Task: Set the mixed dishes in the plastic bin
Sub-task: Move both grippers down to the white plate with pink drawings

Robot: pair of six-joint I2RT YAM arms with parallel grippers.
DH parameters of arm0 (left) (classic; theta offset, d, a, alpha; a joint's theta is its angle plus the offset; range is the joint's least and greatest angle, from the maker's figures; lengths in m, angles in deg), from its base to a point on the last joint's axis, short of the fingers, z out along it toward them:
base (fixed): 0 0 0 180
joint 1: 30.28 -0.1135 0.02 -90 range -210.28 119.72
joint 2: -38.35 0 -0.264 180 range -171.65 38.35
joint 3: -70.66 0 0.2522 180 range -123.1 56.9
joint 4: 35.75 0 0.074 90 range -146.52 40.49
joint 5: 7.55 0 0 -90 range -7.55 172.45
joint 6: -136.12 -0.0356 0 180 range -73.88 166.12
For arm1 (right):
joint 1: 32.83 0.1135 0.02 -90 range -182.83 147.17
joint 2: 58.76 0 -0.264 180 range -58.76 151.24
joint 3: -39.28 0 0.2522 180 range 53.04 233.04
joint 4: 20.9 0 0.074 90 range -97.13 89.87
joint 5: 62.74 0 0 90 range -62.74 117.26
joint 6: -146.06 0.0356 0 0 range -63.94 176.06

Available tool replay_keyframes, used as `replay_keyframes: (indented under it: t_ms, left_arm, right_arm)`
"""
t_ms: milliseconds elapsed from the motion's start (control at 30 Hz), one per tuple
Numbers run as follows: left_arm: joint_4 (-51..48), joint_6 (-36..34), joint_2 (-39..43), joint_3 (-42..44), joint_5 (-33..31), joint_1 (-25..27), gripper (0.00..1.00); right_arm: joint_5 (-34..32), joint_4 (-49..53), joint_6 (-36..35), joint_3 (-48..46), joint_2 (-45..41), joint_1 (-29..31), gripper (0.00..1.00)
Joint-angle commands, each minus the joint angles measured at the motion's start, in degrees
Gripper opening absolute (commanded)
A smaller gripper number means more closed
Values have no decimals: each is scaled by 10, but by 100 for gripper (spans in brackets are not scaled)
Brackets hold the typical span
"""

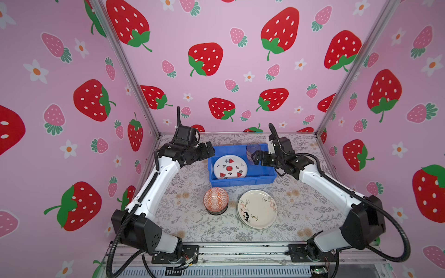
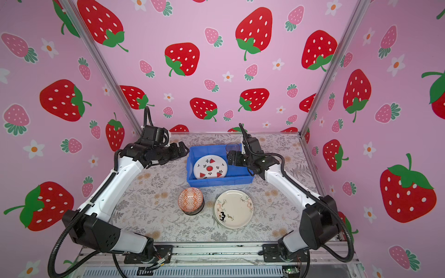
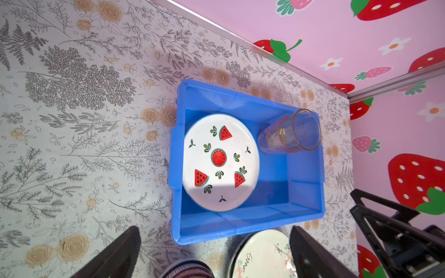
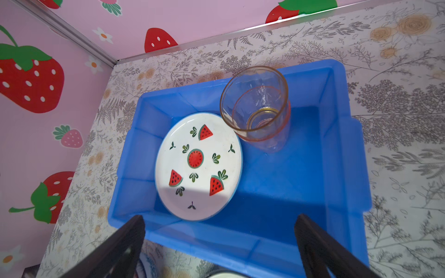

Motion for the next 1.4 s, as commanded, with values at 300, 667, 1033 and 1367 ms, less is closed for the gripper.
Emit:
replay_keyframes:
  t_ms: [300, 667, 1033, 1367]
  left_arm:
    - [-43, 223, 58, 36, -139, 327, 100]
    - [23, 315, -61, 74, -116, 435, 100]
    - [33, 363, -127, 93, -116, 447, 99]
    - [32, 375, -184, 104, -123, 441, 99]
  right_arm:
    - [127, 119, -15, -192, -189, -82, 100]
    - [209, 122, 15, -318, -285, -100, 97]
    - [227, 66, 38, -408, -298, -104, 95]
    - [249, 11, 39, -440, -262, -115, 94]
